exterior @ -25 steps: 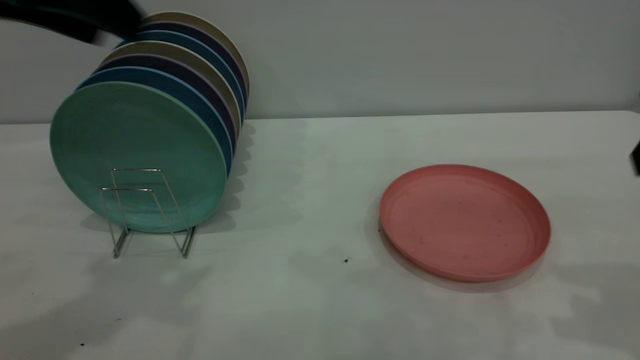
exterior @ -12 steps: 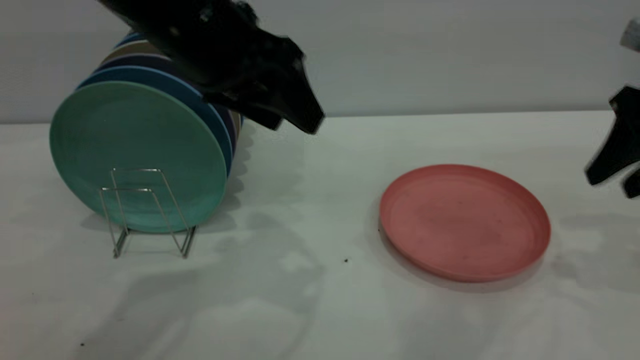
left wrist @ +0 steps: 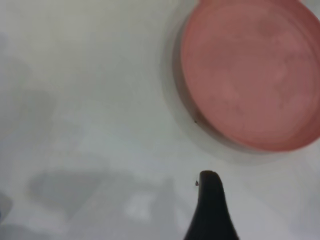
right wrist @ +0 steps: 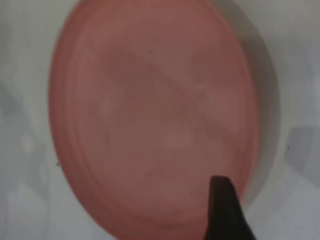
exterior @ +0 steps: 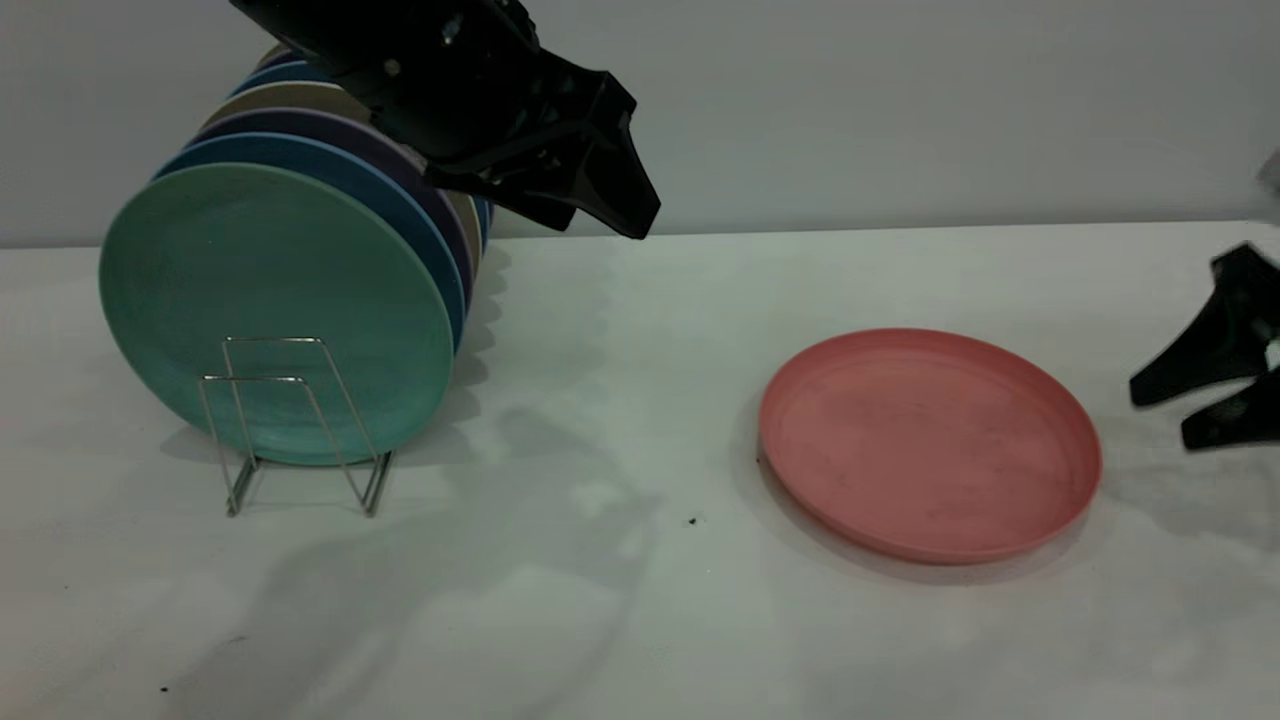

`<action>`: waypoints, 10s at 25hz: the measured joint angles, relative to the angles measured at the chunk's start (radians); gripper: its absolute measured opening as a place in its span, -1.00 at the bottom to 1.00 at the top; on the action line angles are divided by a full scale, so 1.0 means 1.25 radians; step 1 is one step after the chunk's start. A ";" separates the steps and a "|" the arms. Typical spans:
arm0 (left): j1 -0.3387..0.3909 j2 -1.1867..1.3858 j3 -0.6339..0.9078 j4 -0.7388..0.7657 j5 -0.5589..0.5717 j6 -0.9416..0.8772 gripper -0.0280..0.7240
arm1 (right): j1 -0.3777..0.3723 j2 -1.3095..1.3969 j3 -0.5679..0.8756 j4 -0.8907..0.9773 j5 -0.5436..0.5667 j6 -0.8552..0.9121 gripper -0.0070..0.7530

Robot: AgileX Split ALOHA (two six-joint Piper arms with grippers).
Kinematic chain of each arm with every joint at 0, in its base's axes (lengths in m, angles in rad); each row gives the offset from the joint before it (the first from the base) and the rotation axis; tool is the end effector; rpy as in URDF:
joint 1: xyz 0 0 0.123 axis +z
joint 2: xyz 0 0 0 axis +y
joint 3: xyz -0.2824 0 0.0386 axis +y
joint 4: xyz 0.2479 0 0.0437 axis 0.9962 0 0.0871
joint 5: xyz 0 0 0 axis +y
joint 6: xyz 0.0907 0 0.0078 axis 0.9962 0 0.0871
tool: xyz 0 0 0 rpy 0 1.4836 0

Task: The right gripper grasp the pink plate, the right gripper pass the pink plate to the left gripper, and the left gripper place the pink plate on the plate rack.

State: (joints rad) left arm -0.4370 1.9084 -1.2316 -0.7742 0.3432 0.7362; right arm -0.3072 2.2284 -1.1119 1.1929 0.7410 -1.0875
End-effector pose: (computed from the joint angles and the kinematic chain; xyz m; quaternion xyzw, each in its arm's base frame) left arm 0.3620 -0.1928 0.1896 0.2388 0.8971 -0.1862 0.3218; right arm 0.3665 -0.0562 0.0502 0.1032 0.9326 0.3105 0.1526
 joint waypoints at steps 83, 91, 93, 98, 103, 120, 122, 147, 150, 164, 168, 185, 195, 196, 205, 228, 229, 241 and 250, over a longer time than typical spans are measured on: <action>0.271 -0.245 -0.081 0.158 0.379 0.329 -0.78 | -0.032 -0.055 -0.062 0.267 0.322 -0.313 0.40; 0.404 -0.322 -0.081 0.243 0.421 0.639 -0.78 | -0.032 -0.055 -0.062 0.268 0.322 -0.313 0.31; 0.405 -0.315 -0.080 0.242 0.402 0.732 -0.78 | -0.032 -0.055 -0.062 0.268 0.322 -0.313 0.29; 0.402 -0.272 -0.080 0.217 0.334 0.907 -0.78 | -0.032 -0.055 -0.062 0.268 0.323 -0.311 0.29; 0.402 -0.229 -0.080 0.199 0.331 1.001 -0.78 | -0.032 -0.055 -0.062 0.268 0.323 -0.311 0.29; 0.397 -0.331 0.021 0.166 0.302 0.898 -0.78 | -0.032 -0.055 -0.062 0.261 0.323 -0.310 0.28; 0.383 -0.379 0.071 0.171 0.250 0.886 -0.78 | -0.032 -0.055 -0.062 0.261 0.322 -0.310 0.28; 0.298 -0.424 0.305 0.124 -0.116 1.092 -0.78 | -0.032 -0.055 -0.062 0.259 0.317 -0.307 0.28; 0.298 -0.401 0.261 0.084 -0.075 1.092 -0.78 | -0.032 -0.055 -0.062 0.259 0.317 -0.305 0.28; 0.364 -0.316 0.157 0.080 0.049 1.092 -0.78 | -0.032 -0.055 -0.062 0.249 0.316 -0.301 0.28; 0.364 -0.309 0.157 0.082 0.047 1.092 -0.78 | -0.032 -0.055 -0.062 0.249 0.312 -0.301 0.28; 0.364 -0.347 0.155 0.118 0.022 1.092 -0.78 | -0.032 -0.055 -0.062 0.249 0.301 -0.301 0.28; 0.364 -0.291 0.155 0.130 0.016 1.092 -0.78 | -0.032 -0.055 -0.062 0.249 0.299 -0.301 0.28; 0.363 -0.291 0.155 0.134 0.015 1.092 -0.78 | -0.032 -0.055 -0.062 0.249 0.299 -0.301 0.28; 0.320 -0.309 0.154 0.199 -0.018 1.092 -0.78 | -0.032 -0.055 -0.062 0.248 0.293 -0.301 0.28; 0.310 -0.245 0.157 0.164 -0.034 1.091 -0.74 | -0.032 -0.055 -0.062 0.244 0.292 -0.301 0.28; 0.310 -0.245 0.157 0.150 -0.034 1.091 -0.70 | -0.032 -0.055 -0.062 0.244 0.292 -0.301 0.28; 0.334 -0.252 0.157 0.038 -0.044 0.999 0.38 | -0.032 -0.055 -0.062 0.244 0.292 -0.301 0.28; 0.335 -0.372 0.157 0.001 -0.056 0.898 0.46 | -0.027 -0.082 -0.062 0.264 0.322 -0.279 0.24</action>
State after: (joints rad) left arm -0.0189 1.4438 -1.0349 -0.7735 0.2737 1.8583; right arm -0.3404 2.1262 -1.1900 1.5233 1.1439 -1.4362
